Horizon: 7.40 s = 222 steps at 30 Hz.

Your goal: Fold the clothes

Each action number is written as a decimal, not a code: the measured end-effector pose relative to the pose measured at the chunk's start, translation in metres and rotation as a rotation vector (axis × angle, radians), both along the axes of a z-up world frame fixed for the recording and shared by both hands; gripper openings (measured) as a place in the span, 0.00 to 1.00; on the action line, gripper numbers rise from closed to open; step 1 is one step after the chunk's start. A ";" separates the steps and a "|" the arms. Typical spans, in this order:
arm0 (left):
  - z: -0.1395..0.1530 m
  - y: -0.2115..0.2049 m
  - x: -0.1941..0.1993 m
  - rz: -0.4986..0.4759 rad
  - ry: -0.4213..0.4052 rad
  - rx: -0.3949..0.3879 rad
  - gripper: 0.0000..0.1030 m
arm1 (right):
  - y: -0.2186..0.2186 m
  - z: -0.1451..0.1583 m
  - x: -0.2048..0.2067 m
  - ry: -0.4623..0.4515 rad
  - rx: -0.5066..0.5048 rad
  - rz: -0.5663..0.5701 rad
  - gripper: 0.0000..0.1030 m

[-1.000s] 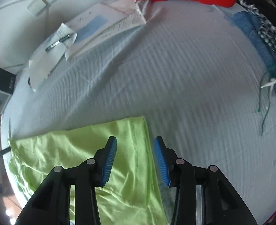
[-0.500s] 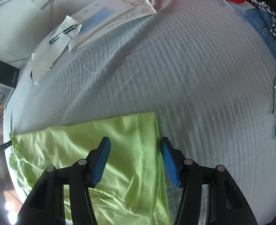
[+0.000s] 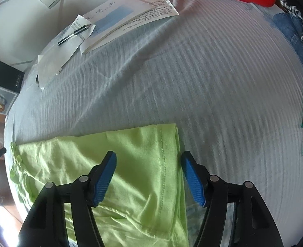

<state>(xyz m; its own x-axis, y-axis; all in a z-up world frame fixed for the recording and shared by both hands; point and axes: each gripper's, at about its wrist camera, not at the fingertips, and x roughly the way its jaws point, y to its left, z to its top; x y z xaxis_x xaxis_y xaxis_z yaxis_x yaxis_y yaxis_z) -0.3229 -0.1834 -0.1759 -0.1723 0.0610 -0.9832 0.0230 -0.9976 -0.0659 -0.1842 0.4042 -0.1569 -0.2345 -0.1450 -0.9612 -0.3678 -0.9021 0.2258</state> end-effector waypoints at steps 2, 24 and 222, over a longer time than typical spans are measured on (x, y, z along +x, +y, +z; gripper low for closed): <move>-0.008 0.002 0.000 -0.002 -0.026 0.007 0.72 | 0.000 0.007 0.003 0.013 0.029 0.013 0.48; 0.024 0.000 0.065 -0.035 0.040 0.073 0.82 | -0.158 0.073 0.019 0.211 -0.137 0.304 0.36; -0.017 0.426 0.385 0.714 -0.029 -0.009 0.77 | -0.044 -0.024 0.123 0.222 0.064 1.375 0.33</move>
<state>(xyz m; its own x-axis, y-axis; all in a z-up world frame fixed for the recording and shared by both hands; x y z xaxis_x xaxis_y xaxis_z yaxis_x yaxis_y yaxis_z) 0.0621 0.2430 -0.1929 -0.1407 -0.0649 -0.9879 0.6726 -0.7385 -0.0473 -0.0610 0.3606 -0.1813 -0.0879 -0.3389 -0.9367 0.8490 -0.5173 0.1075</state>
